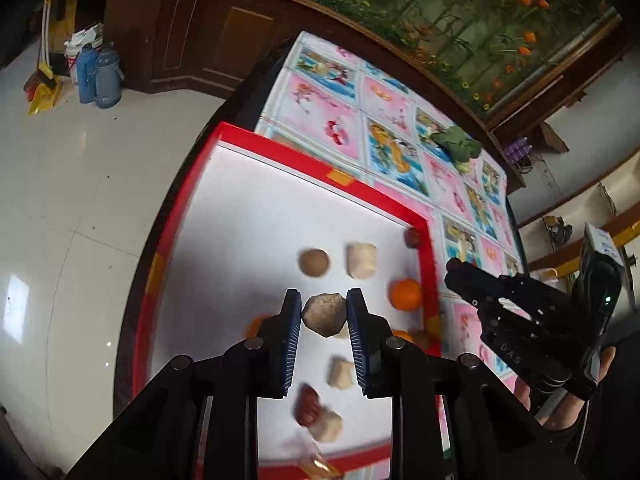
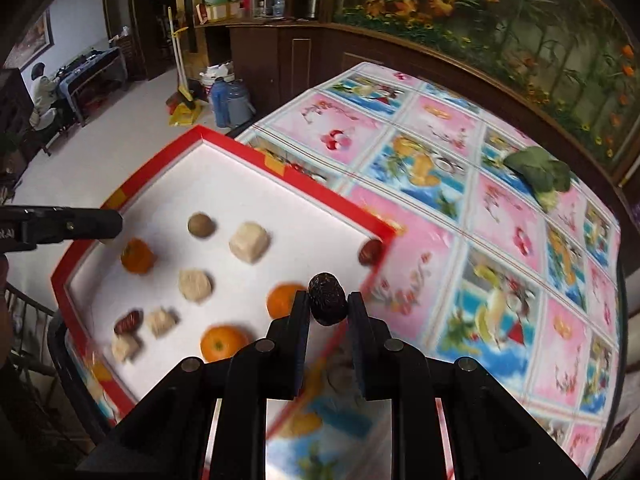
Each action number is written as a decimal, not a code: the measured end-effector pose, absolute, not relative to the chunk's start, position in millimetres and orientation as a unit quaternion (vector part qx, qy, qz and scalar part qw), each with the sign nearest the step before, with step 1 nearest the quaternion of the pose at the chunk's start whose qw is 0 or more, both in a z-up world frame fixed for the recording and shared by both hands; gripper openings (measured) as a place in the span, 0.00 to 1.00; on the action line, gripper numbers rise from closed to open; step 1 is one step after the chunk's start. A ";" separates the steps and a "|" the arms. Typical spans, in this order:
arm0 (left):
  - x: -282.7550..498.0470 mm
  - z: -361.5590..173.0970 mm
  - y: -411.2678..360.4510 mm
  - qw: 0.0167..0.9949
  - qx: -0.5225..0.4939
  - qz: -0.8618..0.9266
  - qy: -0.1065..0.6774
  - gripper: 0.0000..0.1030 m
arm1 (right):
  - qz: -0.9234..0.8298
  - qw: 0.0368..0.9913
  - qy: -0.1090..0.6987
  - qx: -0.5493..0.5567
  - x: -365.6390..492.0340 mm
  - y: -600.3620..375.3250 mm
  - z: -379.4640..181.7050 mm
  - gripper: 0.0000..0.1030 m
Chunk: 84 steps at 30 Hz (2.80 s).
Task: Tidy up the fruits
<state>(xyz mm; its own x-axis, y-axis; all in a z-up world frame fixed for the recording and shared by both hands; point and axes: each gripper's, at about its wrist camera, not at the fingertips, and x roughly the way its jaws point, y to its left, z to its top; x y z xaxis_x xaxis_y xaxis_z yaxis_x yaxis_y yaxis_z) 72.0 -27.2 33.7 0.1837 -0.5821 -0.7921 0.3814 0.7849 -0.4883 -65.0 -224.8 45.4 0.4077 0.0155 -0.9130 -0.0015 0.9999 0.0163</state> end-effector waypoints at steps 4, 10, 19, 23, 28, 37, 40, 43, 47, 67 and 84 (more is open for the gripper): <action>90.5 19.2 -32.9 0.752 -0.094 -0.308 0.575 0.22 | 0.008 0.832 0.554 0.002 -30.0 -220.4 28.5 0.18; 107.4 -0.6 -45.9 0.743 -0.102 -0.304 0.587 0.22 | 0.017 0.818 0.576 -0.004 -0.1 -214.2 0.4 0.18; 115.8 -13.6 -51.7 0.743 -0.101 -0.288 0.595 0.27 | 0.025 0.809 0.587 0.016 8.8 -216.8 -23.8 0.20; 102.6 3.8 -48.3 0.786 -0.073 -0.247 0.562 0.50 | 0.016 0.813 0.581 0.029 6.5 -220.7 -17.2 0.33; 43.6 37.4 -42.0 0.820 -0.058 -0.273 0.499 0.79 | -0.040 0.859 0.507 0.052 -45.6 -233.3 43.8 0.70; -37.9 26.9 -46.8 0.808 -0.036 -0.306 0.502 0.88 | -0.060 0.850 0.518 0.068 -156.1 -204.8 49.7 0.75; -49.7 40.7 -40.3 0.821 -0.029 -0.297 0.486 0.94 | -0.076 0.852 0.515 0.054 -168.3 -200.7 55.3 0.77; -63.3 55.7 -33.6 0.826 -0.031 -0.300 0.477 0.97 | -0.082 0.855 0.511 0.042 -178.4 -194.0 64.7 0.77; -79.9 67.8 -23.1 0.829 -0.028 -0.307 0.466 0.98 | -0.096 0.855 0.509 0.028 -186.7 -186.1 71.6 0.77; -93.9 80.7 -3.0 0.826 -0.017 -0.329 0.457 0.98 | -0.145 0.866 0.478 -0.024 -213.1 -162.6 100.3 0.78; -62.1 52.6 -18.9 0.822 0.000 -0.297 0.485 0.98 | -0.171 0.850 0.492 -0.083 -190.6 -160.5 67.8 0.78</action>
